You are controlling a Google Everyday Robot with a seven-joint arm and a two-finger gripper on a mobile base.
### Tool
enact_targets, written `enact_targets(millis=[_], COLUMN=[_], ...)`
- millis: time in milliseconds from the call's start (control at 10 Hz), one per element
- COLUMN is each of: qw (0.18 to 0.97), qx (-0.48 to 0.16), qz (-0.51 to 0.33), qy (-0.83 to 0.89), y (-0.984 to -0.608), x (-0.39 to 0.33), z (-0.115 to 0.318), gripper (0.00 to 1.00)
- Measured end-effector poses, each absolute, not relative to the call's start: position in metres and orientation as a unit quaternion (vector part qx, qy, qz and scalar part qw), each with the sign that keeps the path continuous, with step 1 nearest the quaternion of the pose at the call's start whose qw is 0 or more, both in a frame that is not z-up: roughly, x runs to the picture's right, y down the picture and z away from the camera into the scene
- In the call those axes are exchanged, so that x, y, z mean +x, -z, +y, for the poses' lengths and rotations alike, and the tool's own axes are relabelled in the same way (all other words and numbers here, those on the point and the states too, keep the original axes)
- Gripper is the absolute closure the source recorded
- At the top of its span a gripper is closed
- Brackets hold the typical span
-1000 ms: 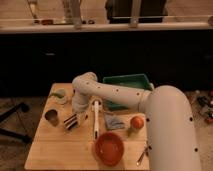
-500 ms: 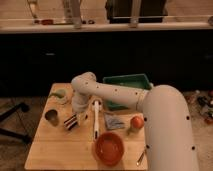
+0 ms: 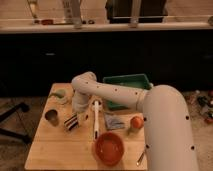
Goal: Place eraser in table surface
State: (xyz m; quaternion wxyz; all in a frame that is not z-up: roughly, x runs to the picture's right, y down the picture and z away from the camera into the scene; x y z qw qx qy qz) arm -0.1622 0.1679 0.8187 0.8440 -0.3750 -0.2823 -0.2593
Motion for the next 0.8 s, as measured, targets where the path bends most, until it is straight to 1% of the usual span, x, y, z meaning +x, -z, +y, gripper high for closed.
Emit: enact_targets(millis=[400, 800], qw=[0.838, 0.843], qx=[-0.373, -0.367], qz=[-0.314, -0.317], qy=[0.243, 0.233], y=[-0.824, -0.828], x=[-0.165, -0.167], z=[0.177, 0.189], gripper=[1.0, 1.0])
